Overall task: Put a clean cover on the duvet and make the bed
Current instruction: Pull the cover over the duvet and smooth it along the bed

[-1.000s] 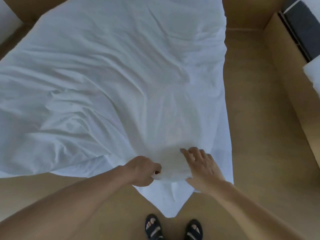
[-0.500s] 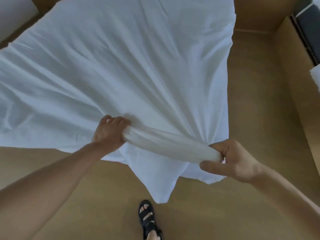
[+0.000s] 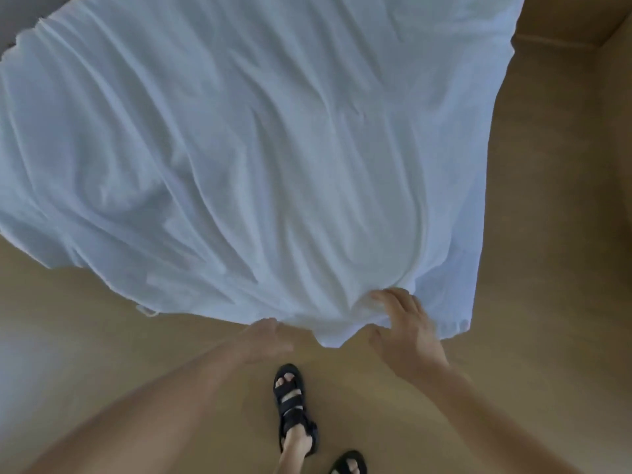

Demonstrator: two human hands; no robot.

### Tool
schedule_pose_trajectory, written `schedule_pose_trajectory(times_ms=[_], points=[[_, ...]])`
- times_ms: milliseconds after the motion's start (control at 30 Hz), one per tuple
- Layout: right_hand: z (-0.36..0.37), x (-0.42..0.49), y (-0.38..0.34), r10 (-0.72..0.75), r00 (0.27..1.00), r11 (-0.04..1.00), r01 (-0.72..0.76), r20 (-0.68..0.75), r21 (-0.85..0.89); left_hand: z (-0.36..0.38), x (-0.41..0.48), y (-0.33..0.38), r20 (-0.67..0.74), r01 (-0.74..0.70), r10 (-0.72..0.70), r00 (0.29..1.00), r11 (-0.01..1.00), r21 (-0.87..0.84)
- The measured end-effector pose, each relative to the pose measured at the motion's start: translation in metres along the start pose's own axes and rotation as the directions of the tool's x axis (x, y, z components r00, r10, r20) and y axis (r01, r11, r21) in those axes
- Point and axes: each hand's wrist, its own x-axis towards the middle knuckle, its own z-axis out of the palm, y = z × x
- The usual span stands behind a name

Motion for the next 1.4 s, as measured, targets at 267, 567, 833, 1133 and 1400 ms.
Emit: schedule_pose_trajectory(times_ms=[267, 567, 833, 1133, 1400], points=[[0.041, 0.002, 0.028, -0.108, 0.994, 0.96, 0.112, 0.031, -0.256, 0.045, 0.024, 0.054, 0.067, 0.091, -0.089, 0.994, 0.306, -0.948], [-0.019, 0.018, -0.023, -0.183, 0.982, 0.966, 0.17, -0.052, -0.195, -0.05, -0.07, 0.118, -0.215, -0.196, -0.113, 0.97, 0.161, -0.967], [-0.177, 0.091, -0.14, -0.019, 0.957, 0.997, 0.04, -0.29, 0.066, -0.196, -0.199, 0.209, -0.421, -0.434, 0.106, 0.901, 0.213, -0.876], [-0.325, 0.232, -0.197, -0.024, 0.992, 0.998, 0.017, -0.128, -0.053, -0.351, -0.203, 0.253, -0.403, -0.461, 0.268, 0.875, 0.203, -0.864], [-0.402, 0.377, -0.254, 0.067, 0.993, 0.991, -0.055, -0.094, 0.126, -0.371, -0.121, 0.259, -0.694, -0.757, 0.341, 0.634, 0.456, -0.468]])
